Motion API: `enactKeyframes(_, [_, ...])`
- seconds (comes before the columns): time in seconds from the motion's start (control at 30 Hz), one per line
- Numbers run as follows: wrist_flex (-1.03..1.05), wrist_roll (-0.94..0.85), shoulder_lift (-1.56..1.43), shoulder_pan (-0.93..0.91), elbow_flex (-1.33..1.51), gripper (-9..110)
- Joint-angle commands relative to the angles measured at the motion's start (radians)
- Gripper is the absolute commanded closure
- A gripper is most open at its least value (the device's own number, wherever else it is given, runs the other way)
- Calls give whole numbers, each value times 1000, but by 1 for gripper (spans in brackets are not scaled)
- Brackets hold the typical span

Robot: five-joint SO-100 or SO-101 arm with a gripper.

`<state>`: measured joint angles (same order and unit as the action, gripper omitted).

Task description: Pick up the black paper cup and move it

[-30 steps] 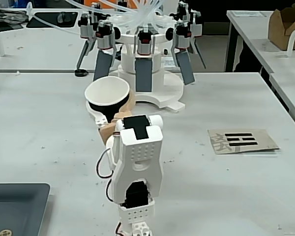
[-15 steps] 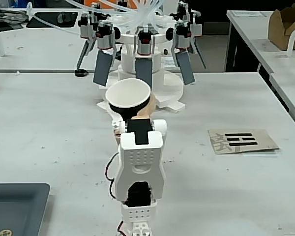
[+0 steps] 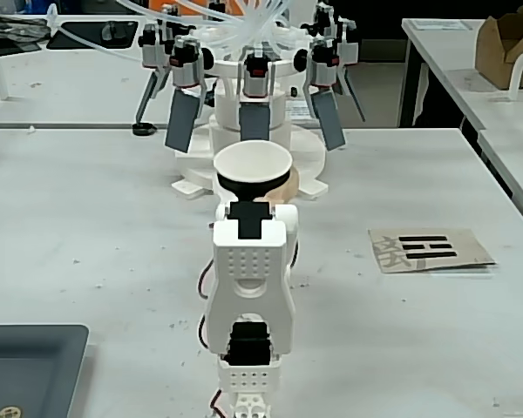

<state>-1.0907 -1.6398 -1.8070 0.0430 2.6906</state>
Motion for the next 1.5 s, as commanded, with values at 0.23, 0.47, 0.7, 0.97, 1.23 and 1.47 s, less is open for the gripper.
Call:
enactKeyframes(0.23, [123, 9, 121, -21, -333, 88])
enactKeyframes(0.47, [173, 17, 190, -28, -446, 88])
enactKeyframes(0.7, [207, 18, 255, -28, -541, 87])
enactKeyframes(0.97, [244, 18, 301, -28, -617, 88])
enactKeyframes(1.23, [247, 18, 308, -28, -621, 88])
enactKeyframes(1.47, [247, 17, 308, -28, -621, 88])
